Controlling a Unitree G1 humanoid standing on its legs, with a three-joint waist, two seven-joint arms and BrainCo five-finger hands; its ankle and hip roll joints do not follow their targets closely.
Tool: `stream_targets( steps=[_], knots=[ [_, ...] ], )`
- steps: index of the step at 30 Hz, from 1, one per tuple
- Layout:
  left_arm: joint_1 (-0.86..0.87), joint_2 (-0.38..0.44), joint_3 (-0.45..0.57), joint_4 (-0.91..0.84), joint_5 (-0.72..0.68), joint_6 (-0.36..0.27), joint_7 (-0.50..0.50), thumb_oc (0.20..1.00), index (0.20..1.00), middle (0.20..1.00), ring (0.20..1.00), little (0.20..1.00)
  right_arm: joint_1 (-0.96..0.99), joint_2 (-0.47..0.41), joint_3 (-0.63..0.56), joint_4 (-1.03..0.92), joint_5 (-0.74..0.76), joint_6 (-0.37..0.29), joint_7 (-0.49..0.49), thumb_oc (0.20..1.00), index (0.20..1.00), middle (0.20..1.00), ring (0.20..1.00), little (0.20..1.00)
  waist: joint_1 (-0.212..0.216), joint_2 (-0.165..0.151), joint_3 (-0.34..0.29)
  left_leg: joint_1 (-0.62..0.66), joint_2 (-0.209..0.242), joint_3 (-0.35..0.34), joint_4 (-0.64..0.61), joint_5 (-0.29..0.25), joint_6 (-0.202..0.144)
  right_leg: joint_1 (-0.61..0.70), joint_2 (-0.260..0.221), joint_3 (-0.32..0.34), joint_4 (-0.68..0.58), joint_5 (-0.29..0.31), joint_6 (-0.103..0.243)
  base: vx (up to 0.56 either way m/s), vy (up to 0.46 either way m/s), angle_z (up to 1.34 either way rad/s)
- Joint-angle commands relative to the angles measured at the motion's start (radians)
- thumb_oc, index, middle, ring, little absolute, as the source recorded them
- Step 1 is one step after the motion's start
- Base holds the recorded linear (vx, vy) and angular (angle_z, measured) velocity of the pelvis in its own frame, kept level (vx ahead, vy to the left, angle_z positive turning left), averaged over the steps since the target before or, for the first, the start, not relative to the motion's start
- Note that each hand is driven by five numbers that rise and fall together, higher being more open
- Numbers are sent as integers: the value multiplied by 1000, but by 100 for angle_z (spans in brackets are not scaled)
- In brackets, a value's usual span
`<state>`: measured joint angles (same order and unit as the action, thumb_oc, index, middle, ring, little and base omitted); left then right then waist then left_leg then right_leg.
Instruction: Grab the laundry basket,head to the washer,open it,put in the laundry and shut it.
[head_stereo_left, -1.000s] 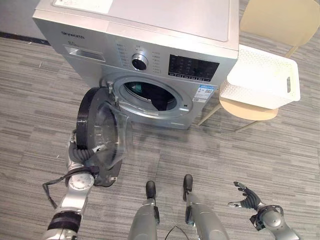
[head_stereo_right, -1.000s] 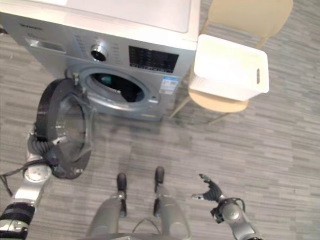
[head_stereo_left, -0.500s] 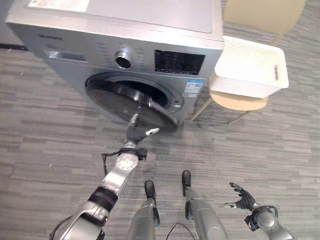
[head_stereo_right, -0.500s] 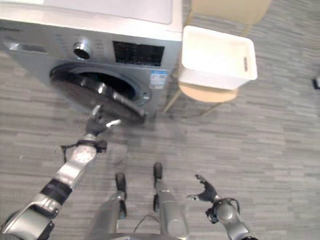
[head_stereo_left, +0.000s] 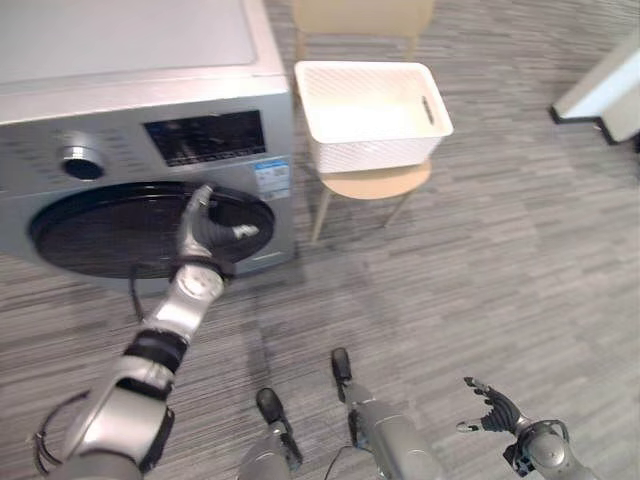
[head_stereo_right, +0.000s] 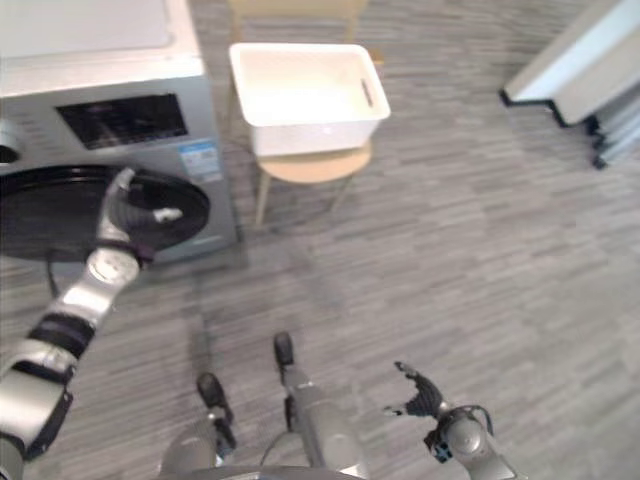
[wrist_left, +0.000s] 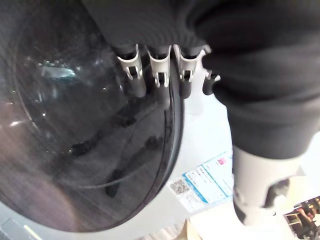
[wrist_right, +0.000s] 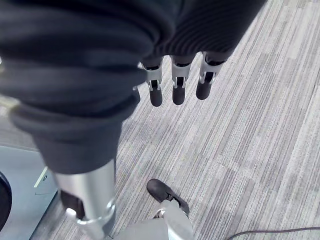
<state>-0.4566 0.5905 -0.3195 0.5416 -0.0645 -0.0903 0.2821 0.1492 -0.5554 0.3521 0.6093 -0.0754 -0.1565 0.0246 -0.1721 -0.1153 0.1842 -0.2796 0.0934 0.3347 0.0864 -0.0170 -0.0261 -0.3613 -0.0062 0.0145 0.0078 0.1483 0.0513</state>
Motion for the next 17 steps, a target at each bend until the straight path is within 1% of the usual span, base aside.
stream_targets(
  steps=[1, 4, 5, 6, 7, 8, 9, 11, 12, 13, 14, 15, 17],
  knots=[
    [137, -6, 48, -77, -9, -104, -49, 1000, 1000, 1000, 1000, 1000, -14, 29, -58, 29, 0, -12, -24, 1000, 1000, 1000, 1000, 1000, 28, 14, -23, 23, -54, -106, 53, 11, -7, 88, -29, -9, 48, -66, 63, 215, -17, 44],
    [318, -58, 75, -121, -60, -115, -111, 1000, 1000, 1000, 1000, 1000, -31, 61, -82, 71, -24, -7, -47, 1000, 1000, 1000, 1000, 1000, 59, 35, -43, 85, -66, -122, 21, 17, -8, 149, -38, -31, 35, -75, 64, 185, -21, 33],
    [356, -73, 80, -116, -70, -111, -128, 1000, 1000, 1000, 1000, 1000, -36, 72, -86, 90, -27, -3, -48, 1000, 1000, 1000, 1000, 1000, 63, 39, -51, 102, -69, -128, 13, 17, -7, 164, -39, -35, 32, -78, 64, 89, -21, 29],
    [359, -73, 81, -117, -70, -111, -129, 1000, 1000, 1000, 1000, 1000, -36, 72, -84, 91, -28, -4, -49, 1000, 1000, 1000, 1000, 1000, 61, 39, -49, 107, -70, -129, 10, 18, -7, 169, -39, -36, 30, -79, 65, 115, -11, 30],
    [430, -105, 114, -57, -96, -102, -148, 1000, 1000, 1000, 1000, 1000, -50, 97, -98, 121, -27, -1, -61, 1000, 1000, 1000, 1000, 1000, 78, 52, -66, 141, -75, -137, -6, 23, -7, 199, -43, -46, 28, -84, 65, 75, -5, 25],
    [431, -106, 115, -56, -96, -102, -148, 1000, 1000, 1000, 1000, 1000, -50, 97, -97, 122, -27, -2, -61, 1000, 1000, 1000, 1000, 1000, 77, 52, -65, 144, -75, -138, -8, 23, -7, 202, -43, -47, 27, -84, 65, 125, -40, 26],
    [504, -142, 143, 22, -115, -87, -167, 1000, 1000, 1000, 1000, 1000, -56, 112, -114, 137, -19, 0, -70, 1000, 1000, 1000, 1000, 1000, 91, 59, -82, 173, -78, -147, -19, 28, -6, 231, -46, -56, 25, -89, 66, 57, -35, 18],
    [515, -149, 139, 44, -103, -85, -174, 1000, 1000, 1000, 1000, 1000, -58, 115, -116, 144, -18, 1, -72, 1000, 1000, 1000, 1000, 1000, 91, 64, -90, 189, -81, -151, -27, 29, -6, 245, -46, -62, 21, -92, 66, 70, -19, 16],
    [541, -173, 159, 91, -126, -73, -187, 1000, 1000, 1000, 1000, 1000, -64, 121, -120, 156, -12, 1, -75, 1000, 1000, 1000, 1000, 1000, 96, 68, -96, 204, -84, -155, -33, 32, -5, 261, -46, -64, 17, -94, 66, 45, -5, 15],
    [540, -173, 159, 91, -126, -73, -187, 1000, 1000, 1000, 1000, 1000, -64, 121, -120, 156, -12, 1, -75, 1000, 1000, 1000, 1000, 1000, 96, 68, -95, 205, -84, -155, -33, 32, -5, 262, -46, -64, 17, -94, 66, 55, -32, 14],
    [581, -204, 180, 169, -130, -56, -199, 1000, 1000, 1000, 1000, 1000, -65, 130, -131, 152, -4, 3, -81, 1000, 1000, 1000, 1000, 1000, 105, 75, -111, 225, -86, -160, -41, 37, -6, 286, -48, -75, 12, -99, 65, 75, -37, 17],
    [600, -222, 176, 224, -109, -50, -208, 1000, 1000, 1000, 1000, 1000, -73, 141, -135, 173, 9, 7, -84, 1000, 1000, 1000, 1000, 1000, 110, 80, -121, 245, -87, -166, -54, 38, -5, 307, -49, -83, 6, -103, 66, 95, -51, 15],
    [613, -244, 190, 264, -117, -39, -216, 1000, 1000, 1000, 1000, 1000, -74, 150, -137, 179, 18, 8, -85, 1000, 1000, 1000, 1000, 1000, 118, 86, -131, 261, -89, -172, -61, 39, -5, 328, -50, -90, 1, -108, 65, 55, -33, 14]
  ],
)
